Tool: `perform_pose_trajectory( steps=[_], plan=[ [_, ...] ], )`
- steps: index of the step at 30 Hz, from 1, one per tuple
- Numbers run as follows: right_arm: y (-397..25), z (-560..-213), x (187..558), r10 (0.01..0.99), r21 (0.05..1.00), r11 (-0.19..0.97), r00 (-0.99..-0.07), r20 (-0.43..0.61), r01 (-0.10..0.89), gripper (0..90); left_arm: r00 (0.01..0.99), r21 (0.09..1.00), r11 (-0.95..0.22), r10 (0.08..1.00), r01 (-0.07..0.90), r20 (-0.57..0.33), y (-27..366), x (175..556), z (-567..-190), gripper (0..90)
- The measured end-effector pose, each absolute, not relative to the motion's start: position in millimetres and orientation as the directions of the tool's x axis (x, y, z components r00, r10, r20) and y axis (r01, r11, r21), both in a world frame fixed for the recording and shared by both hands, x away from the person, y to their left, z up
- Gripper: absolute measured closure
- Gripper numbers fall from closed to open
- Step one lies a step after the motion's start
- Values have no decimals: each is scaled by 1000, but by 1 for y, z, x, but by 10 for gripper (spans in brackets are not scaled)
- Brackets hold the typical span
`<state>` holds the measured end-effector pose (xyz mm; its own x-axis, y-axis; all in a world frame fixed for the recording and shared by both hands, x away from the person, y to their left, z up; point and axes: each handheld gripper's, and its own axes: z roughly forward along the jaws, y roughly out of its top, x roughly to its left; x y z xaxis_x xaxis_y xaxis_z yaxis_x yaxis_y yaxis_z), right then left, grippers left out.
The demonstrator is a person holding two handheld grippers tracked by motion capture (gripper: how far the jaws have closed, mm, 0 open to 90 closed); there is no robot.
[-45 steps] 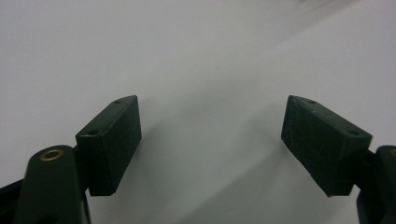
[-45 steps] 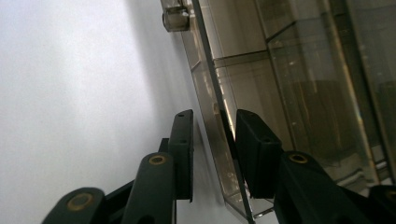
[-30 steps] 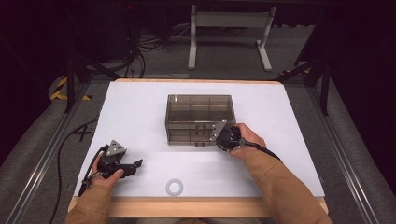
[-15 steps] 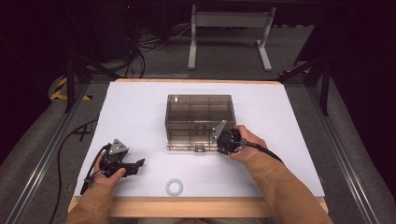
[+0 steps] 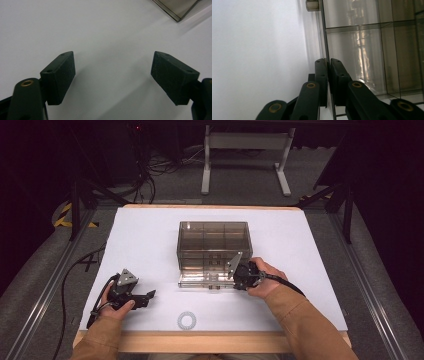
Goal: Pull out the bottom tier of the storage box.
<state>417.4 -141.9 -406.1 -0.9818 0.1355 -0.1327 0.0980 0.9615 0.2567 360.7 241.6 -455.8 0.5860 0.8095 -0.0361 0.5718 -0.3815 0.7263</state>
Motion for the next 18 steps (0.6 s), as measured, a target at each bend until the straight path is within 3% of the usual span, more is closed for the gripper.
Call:
perform_pose_trajectory(
  steps=[18],
  plan=[
    [-143,-406,405,76,252,966,-995,-70,56,881,588,723,-387,809,573,-33,242,361,-456,205]
  ],
)
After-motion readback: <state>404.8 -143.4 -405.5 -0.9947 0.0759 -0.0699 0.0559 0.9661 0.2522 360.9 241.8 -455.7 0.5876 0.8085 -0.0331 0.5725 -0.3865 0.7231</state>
